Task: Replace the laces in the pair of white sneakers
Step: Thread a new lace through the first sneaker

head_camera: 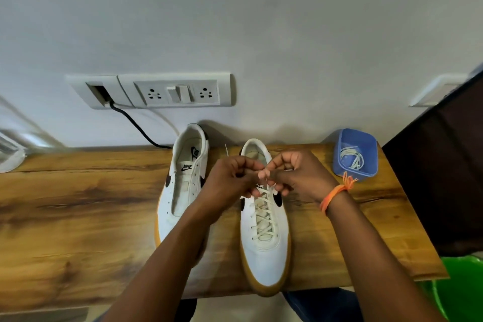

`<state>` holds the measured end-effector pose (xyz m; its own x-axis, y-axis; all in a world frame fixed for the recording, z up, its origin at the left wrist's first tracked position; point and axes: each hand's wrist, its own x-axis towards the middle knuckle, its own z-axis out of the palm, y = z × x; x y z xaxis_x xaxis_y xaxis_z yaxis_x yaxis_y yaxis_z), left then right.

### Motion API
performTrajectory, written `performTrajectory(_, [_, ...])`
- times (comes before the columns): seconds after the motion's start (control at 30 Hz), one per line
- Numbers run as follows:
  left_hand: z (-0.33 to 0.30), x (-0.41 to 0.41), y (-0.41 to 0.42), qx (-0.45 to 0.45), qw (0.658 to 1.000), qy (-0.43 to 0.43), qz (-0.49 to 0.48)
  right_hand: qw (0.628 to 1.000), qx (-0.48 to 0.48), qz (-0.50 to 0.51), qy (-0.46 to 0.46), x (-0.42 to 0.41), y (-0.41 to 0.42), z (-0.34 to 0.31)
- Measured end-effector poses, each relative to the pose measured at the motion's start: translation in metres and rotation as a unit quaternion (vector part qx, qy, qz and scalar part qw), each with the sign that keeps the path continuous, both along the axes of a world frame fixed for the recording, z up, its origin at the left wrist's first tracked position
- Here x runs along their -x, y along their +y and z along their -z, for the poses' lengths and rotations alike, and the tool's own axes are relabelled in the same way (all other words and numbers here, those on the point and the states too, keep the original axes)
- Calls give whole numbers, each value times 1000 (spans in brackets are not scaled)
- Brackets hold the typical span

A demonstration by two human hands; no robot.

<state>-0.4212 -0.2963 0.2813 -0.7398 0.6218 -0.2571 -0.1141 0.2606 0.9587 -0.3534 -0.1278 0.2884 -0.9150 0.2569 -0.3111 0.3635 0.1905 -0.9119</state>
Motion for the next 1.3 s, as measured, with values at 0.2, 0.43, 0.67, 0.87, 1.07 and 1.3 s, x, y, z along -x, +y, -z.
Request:
performTrajectory(0.2, [7, 6, -4, 52, 996, 68, -18, 999, 36, 24, -4, -2, 8, -3])
performTrajectory(0.43, [6, 2, -1, 53, 990, 130, 19, 999, 15, -29, 11, -3, 2, -5])
performTrajectory(0.67, [11, -4, 5, 126, 969, 209, -33, 999, -33, 32, -22, -2, 6, 1])
performTrajectory(0.87, [27, -6, 13, 157, 934, 322, 11, 985, -155, 41, -58, -3, 13, 14])
performTrajectory(1.07, [39, -14, 22, 251, 877, 403, -75, 977, -190, -8, -95, -5, 13, 21])
performTrajectory(1.3, [33, -20, 32, 336, 890, 300, -67, 972, -211, -17, -99, -4, 17, 25])
